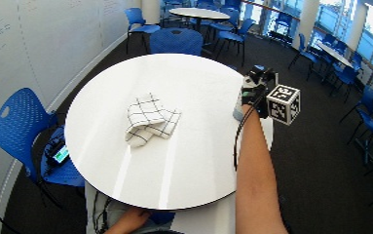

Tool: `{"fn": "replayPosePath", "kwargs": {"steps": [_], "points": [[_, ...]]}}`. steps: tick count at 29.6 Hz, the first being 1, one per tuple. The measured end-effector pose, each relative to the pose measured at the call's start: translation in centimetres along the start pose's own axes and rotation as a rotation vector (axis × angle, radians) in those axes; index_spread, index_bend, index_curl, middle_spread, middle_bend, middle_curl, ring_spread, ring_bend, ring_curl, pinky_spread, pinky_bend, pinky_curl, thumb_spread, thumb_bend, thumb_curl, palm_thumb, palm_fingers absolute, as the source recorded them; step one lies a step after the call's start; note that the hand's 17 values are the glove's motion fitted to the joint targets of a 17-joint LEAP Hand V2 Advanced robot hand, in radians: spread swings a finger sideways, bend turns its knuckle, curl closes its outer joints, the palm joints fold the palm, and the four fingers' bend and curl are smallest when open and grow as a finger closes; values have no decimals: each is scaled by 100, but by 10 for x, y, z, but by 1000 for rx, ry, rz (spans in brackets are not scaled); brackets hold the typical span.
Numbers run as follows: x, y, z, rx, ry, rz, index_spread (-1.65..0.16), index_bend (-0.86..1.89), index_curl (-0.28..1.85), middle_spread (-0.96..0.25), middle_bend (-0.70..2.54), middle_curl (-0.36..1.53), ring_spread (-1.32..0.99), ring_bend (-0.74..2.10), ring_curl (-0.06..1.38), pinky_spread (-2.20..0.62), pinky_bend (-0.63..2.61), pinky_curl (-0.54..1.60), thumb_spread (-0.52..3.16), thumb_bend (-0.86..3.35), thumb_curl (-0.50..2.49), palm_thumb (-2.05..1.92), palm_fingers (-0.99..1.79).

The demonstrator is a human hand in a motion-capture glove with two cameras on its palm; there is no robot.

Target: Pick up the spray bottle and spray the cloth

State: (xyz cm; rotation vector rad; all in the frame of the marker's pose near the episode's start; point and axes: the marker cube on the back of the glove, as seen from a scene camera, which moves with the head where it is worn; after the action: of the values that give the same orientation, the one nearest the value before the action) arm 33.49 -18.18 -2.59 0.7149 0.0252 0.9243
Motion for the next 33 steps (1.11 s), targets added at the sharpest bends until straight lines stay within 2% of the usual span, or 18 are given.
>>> {"fn": "replayPosePath", "kwargs": {"steps": [7, 13, 17, 23, 30, 33], "points": [[41, 13, 10, -99, 13, 25, -28, 31, 52, -15, 38, 48, -16, 46, 45, -16, 43, 38, 55, -3, 69, 90, 132], [61, 29, 6, -239, 67, -19, -28, 31, 52, -14, 38, 49, -14, 48, 46, -18, 43, 39, 55, -3, 70, 90, 132], [47, 37, 5, -424, 97, -68, -27, 31, 52, -13, 39, 49, -14, 48, 46, -18, 44, 40, 55, -3, 71, 90, 132], [32, 65, 2, -709, 104, -51, -27, 32, 52, -12, 40, 49, -14, 48, 45, -19, 45, 41, 54, -3, 72, 90, 133], [16, 105, 8, -1131, 20, 60, -27, 33, 53, -12, 42, 50, -14, 48, 45, -20, 45, 41, 52, -3, 73, 90, 135], [12, 120, 16, -1265, 1, 106, -27, 33, 53, -12, 43, 50, -14, 48, 46, -20, 44, 41, 51, -3, 74, 90, 135]]}}
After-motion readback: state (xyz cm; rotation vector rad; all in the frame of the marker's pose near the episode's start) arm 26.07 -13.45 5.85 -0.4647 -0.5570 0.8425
